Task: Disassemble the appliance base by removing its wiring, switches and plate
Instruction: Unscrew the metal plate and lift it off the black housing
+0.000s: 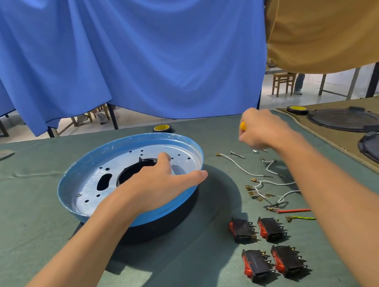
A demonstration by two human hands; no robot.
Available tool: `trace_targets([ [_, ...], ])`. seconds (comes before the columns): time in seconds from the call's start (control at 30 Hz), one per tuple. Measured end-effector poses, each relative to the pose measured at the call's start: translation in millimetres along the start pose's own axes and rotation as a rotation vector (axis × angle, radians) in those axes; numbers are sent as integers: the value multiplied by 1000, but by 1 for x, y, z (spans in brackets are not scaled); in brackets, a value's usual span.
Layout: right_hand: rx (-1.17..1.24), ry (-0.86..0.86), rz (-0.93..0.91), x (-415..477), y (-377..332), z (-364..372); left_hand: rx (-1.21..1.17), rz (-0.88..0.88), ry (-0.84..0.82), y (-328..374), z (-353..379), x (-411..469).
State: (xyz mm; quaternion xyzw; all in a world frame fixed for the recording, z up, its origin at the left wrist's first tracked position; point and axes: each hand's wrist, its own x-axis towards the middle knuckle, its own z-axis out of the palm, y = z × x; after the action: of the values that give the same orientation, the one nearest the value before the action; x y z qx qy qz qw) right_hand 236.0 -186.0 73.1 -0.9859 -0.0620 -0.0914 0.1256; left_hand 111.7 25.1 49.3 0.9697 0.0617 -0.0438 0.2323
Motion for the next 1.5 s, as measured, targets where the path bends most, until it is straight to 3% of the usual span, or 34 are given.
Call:
trace_targets([
  [0.17, -29, -9, 113, 0, 9, 12, 6, 0, -2, 1, 0, 0],
  [0.4, -108, 44, 47, 1, -12, 42, -6, -10, -4, 1, -1, -4],
  [0.87, -66, 139, 95, 8, -2, 61, -9, -17, -42, 5, -2, -6],
  [1.0, -52, 113, 101, 8, -2, 58, 4, -26, -127, 3, -9, -8],
  [1.2, 34, 144, 92, 6, -8, 27, 300, 80, -332, -9, -45, -18],
  [1.33, 162, 76, 5, -3, -24, -5, 324, 161, -264, -9, -44, -19],
  [1.5, 186, -67, -139, -32, -53, -24, 232, 125, -99, -6, -24, -10],
])
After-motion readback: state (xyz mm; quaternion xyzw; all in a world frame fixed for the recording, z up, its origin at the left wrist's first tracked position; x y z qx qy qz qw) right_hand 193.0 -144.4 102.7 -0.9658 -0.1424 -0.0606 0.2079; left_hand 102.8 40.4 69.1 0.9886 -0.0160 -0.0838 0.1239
